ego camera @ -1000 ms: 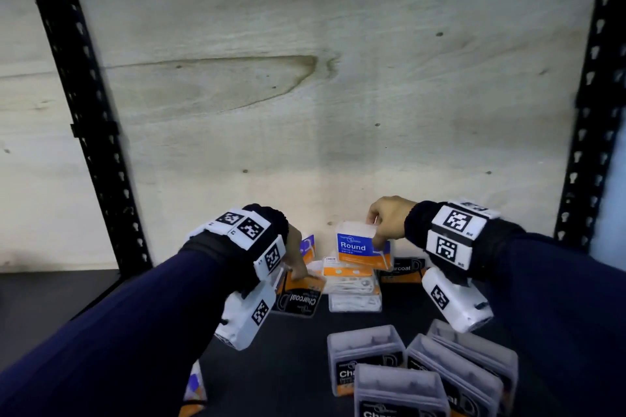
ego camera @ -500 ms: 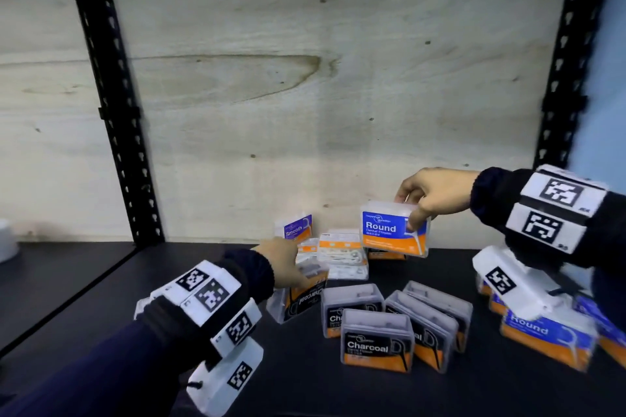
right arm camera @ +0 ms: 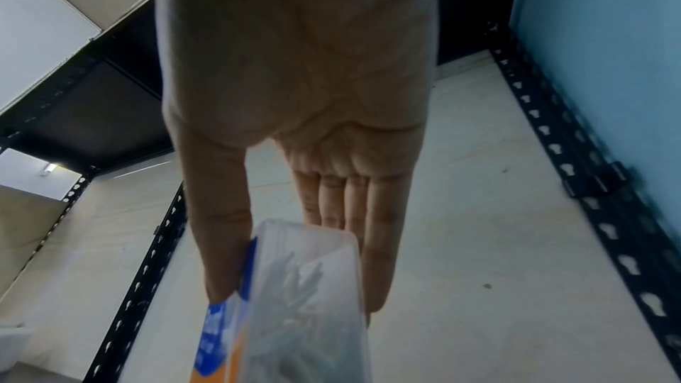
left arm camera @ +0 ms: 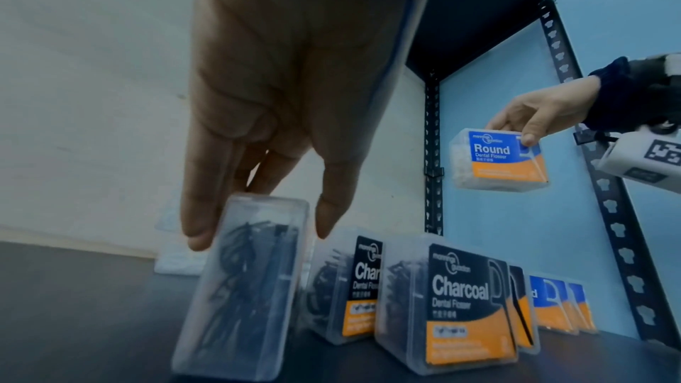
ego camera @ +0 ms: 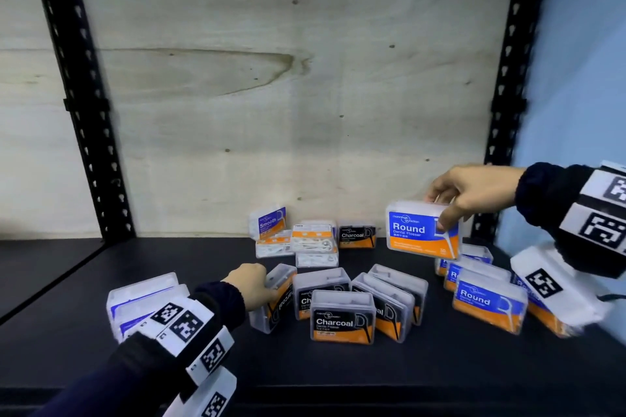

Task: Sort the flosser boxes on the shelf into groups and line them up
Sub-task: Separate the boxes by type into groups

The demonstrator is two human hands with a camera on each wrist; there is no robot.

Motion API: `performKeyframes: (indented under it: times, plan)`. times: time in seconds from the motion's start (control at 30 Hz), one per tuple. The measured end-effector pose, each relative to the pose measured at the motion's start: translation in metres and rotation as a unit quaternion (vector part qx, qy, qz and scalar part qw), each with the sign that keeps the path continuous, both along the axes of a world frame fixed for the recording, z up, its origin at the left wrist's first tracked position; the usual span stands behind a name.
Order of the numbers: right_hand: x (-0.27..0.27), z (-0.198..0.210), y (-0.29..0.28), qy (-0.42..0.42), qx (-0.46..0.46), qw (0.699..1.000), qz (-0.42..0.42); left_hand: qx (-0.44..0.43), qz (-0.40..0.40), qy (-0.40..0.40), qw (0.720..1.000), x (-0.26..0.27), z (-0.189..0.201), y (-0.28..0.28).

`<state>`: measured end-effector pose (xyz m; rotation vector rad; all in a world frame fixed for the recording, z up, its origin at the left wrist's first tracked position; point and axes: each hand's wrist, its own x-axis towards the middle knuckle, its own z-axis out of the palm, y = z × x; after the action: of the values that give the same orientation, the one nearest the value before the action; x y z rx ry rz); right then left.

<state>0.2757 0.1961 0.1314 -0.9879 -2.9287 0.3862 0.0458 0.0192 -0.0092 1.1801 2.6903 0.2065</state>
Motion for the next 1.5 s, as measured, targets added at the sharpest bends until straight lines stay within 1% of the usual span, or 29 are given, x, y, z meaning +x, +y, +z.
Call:
performKeyframes:
  times: [0.07,0.13,0.17,0.2,0.23,0.27,0.3,0.37,0.4,0.47,0.5,0.57,0.6,0.63,0.67,0.7,0.73,0.77,0.83,0.87,0.9,0.93,0.97,1.0,1.13,1.23,1.33,1.4,1.5]
  plan:
    - [0.007,-0.002,0.001,0.006,-0.002,1.0,-0.007,0.006,-0.003,0.02,1.0,0.009,0.004,-0.003]
    - [0.014,-0.006,0.0,0.013,-0.01,1.0,-0.012,0.022,-0.012,0.086,0.996,0.023,0.008,-0.009]
    - [0.018,-0.007,0.0,0.013,-0.013,1.0,-0.014,0.059,-0.024,0.148,0.987,0.032,0.011,-0.011]
    - [0.021,-0.01,0.0,0.011,-0.014,1.0,-0.016,0.113,-0.048,0.23,0.965,0.042,0.015,-0.014]
    - [0.025,-0.012,0.0,0.009,-0.015,1.0,-0.018,0.157,-0.07,0.292,0.941,0.055,0.022,-0.017]
    - [0.029,-0.015,-0.001,0.006,-0.016,1.0,-0.021,0.184,-0.079,0.305,0.931,0.068,0.028,-0.018]
    - [0.032,-0.018,-0.002,0.005,-0.018,1.0,-0.025,0.204,-0.103,0.277,0.933,0.081,0.032,-0.019]
    - [0.041,-0.026,-0.003,0.003,-0.019,0.999,-0.033,0.226,-0.163,0.213,0.937,0.104,0.018,-0.011]
    - [0.046,-0.032,-0.003,0.003,-0.017,0.999,-0.038,0.239,-0.19,0.207,0.929,0.115,0.012,-0.005]
    - [0.056,-0.044,-0.002,-0.003,-0.002,0.998,-0.055,0.218,-0.204,0.163,0.94,0.14,0.005,0.008]
    - [0.062,-0.051,-0.001,-0.012,0.012,0.998,-0.067,0.185,-0.221,0.135,0.948,0.149,-0.005,0.016]
    - [0.071,-0.066,0.002,-0.031,0.037,0.994,-0.094,0.124,-0.246,0.111,0.955,0.165,-0.03,0.037]
    - [0.076,-0.074,0.003,-0.037,0.045,0.993,-0.107,0.118,-0.247,0.106,0.956,0.172,-0.041,0.047]
    - [0.079,-0.08,0.004,-0.042,0.049,0.991,-0.12,0.117,-0.251,0.084,0.957,0.179,-0.047,0.056]
    - [0.082,-0.087,0.005,-0.045,0.049,0.989,-0.132,0.077,-0.248,0.087,0.962,0.185,-0.057,0.065]
    - [0.084,-0.093,0.006,-0.045,0.043,0.988,-0.144,0.073,-0.226,0.1,0.966,0.191,-0.065,0.074]
    - [0.086,-0.098,0.008,-0.043,0.035,0.986,-0.155,0.11,-0.214,0.12,0.963,0.193,-0.081,0.089]
    - [0.087,-0.102,0.009,-0.038,0.03,0.985,-0.165,0.135,-0.215,0.124,0.959,0.196,-0.089,0.101]
    - [0.09,-0.111,0.014,-0.028,0.032,0.983,-0.176,0.117,-0.245,0.091,0.958,0.206,-0.084,0.102]
    - [0.091,-0.115,0.016,-0.027,0.037,0.982,-0.184,0.122,-0.257,0.064,0.956,0.205,-0.084,0.106]
    - [0.093,-0.118,0.017,-0.027,0.039,0.98,-0.194,0.138,-0.25,0.055,0.957,0.203,-0.088,0.113]
    - [0.094,-0.122,0.017,-0.026,0.036,0.978,-0.202,0.11,-0.261,0.057,0.957,0.202,-0.089,0.116]
    - [0.094,-0.125,0.017,-0.023,0.031,0.978,-0.206,0.097,-0.261,0.04,0.96,0.202,-0.09,0.118]
    - [0.094,-0.128,0.018,-0.019,0.026,0.978,-0.207,0.083,-0.258,0.039,0.962,0.202,-0.091,0.119]
    - [0.09,-0.139,0.018,-0.001,0.014,0.976,-0.216,0.084,-0.244,0.044,0.965,0.204,-0.094,0.12]
    - [0.085,-0.148,0.019,0.019,0.017,0.975,-0.219,0.086,-0.243,0.036,0.966,0.204,-0.095,0.12]
    - [0.079,-0.152,0.018,0.033,0.031,0.976,-0.214,0.064,-0.248,0.036,0.966,0.205,-0.095,0.119]
    - [0.076,-0.155,0.017,0.033,0.047,0.976,-0.21,0.056,-0.251,0.039,0.966,0.205,-0.093,0.118]
    - [0.073,-0.158,0.015,0.008,0.071,0.975,-0.209,0.058,-0.249,0.036,0.966,0.205,-0.093,0.118]
